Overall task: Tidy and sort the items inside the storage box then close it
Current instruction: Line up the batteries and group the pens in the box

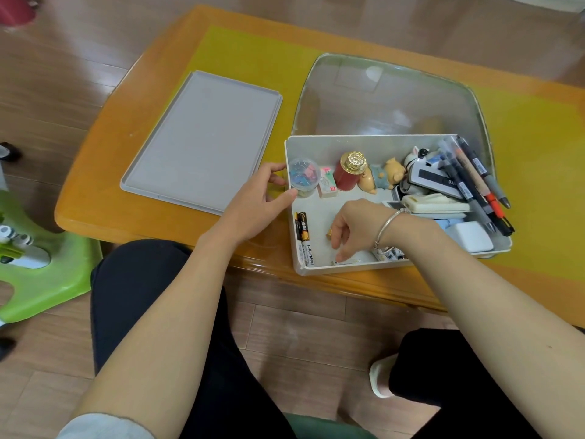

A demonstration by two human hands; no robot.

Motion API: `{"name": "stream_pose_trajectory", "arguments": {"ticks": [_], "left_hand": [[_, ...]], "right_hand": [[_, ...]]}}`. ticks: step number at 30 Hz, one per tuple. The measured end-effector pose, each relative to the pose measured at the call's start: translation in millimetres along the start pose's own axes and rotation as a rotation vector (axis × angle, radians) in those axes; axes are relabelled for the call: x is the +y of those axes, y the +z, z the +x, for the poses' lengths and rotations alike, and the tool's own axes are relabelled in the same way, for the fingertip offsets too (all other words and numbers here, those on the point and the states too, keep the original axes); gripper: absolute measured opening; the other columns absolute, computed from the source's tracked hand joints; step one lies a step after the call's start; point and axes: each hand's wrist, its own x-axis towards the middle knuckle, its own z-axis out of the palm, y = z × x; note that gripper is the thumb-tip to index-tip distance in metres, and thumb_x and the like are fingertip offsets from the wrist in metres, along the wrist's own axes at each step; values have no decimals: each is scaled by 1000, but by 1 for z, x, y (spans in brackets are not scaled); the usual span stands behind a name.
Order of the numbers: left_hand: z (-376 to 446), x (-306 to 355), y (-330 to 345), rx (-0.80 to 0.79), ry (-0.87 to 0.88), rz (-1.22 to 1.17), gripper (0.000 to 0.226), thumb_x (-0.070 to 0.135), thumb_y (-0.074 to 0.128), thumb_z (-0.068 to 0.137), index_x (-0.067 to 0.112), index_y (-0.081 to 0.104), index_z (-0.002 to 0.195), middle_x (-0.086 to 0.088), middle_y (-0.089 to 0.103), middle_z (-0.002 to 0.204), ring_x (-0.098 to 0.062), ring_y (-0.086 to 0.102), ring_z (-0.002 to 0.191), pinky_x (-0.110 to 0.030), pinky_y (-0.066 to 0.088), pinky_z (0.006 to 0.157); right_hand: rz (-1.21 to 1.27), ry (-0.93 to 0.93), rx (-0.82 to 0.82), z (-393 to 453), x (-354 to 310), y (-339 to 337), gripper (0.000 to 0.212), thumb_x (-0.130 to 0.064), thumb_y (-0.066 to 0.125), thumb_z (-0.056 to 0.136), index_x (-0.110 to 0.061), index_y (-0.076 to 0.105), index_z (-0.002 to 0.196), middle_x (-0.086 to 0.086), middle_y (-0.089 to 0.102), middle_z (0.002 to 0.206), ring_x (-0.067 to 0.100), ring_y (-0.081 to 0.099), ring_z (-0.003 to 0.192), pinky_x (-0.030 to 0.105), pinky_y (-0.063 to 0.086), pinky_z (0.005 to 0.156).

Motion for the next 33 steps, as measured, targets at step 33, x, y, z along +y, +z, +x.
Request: {"name": "stream_pose_trajectory", "arguments": {"ticks": [33], "left_hand": [[-1, 4, -1, -6, -16, -3, 49, 38, 56, 94, 25, 36, 138, 25, 47, 105, -10, 57, 84, -22, 50, 67]], "right_hand": [[333, 132, 102, 16, -2, 20, 11, -21, 67, 79, -18, 58, 84, 0, 69, 62, 9, 60, 43, 20, 49, 46]]}}
